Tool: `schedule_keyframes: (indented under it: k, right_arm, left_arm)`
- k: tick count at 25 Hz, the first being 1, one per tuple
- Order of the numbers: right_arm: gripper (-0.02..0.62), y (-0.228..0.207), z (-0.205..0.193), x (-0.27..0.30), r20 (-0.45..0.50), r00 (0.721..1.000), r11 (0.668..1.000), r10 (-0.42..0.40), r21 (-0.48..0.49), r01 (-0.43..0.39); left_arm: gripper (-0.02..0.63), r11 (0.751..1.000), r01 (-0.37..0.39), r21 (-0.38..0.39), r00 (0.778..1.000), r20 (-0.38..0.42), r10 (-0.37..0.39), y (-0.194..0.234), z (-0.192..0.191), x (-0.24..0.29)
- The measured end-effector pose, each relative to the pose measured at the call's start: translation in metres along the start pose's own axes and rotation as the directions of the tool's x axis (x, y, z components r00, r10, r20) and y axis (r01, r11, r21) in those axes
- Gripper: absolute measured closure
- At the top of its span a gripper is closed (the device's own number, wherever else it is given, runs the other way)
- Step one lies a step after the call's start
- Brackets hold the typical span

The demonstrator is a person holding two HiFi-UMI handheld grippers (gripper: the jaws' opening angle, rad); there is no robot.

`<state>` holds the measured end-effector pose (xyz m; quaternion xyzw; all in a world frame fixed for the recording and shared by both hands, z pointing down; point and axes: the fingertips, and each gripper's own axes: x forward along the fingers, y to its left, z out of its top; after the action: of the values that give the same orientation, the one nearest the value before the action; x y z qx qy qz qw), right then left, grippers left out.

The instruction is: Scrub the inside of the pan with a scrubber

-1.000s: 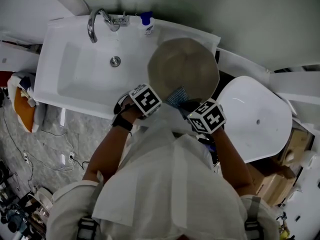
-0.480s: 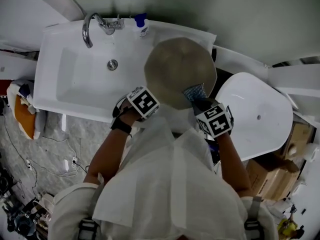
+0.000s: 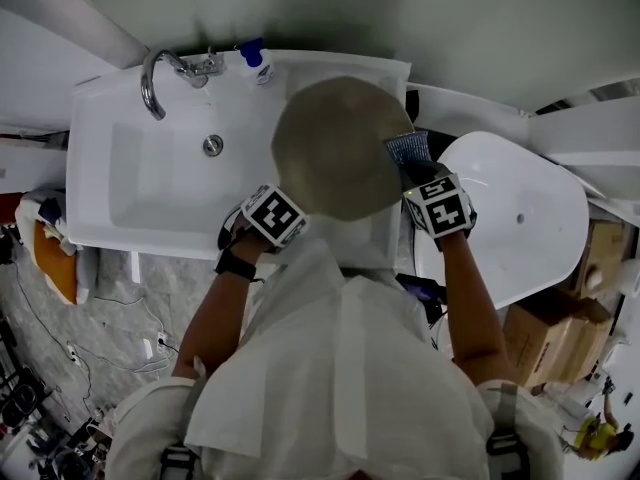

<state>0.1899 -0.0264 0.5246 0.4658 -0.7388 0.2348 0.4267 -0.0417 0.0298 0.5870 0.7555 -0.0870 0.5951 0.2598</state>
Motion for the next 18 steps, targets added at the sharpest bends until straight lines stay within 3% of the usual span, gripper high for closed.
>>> schedule_keyframes:
  k: [9,13,18]
  right_arm:
    - [0.577,-0.05,0.032,0.021,0.066,0.996,0.998,-0.064,0.027,0.063]
    - [0.577,-0.055,0.047,0.034,0.044,0.997,0.998,-0.061,-0.006,0.061]
    - [0.577,-0.064,0.078,0.053,0.015,0.998,0.997,-0.058,-0.052,0.059]
  left_arm:
    - [0.345,1.0,0.029,0.006,0.998,0.053,-0.029,-0.004,0.012,0.004]
    - [0.345,1.0,0.008,-0.002,1.0,0.009,-0.008,0.001,0.003,0.002]
    - [0.345,1.0,0.027,0.005,0.999,0.042,-0.027,-0.004,0.01,0.005]
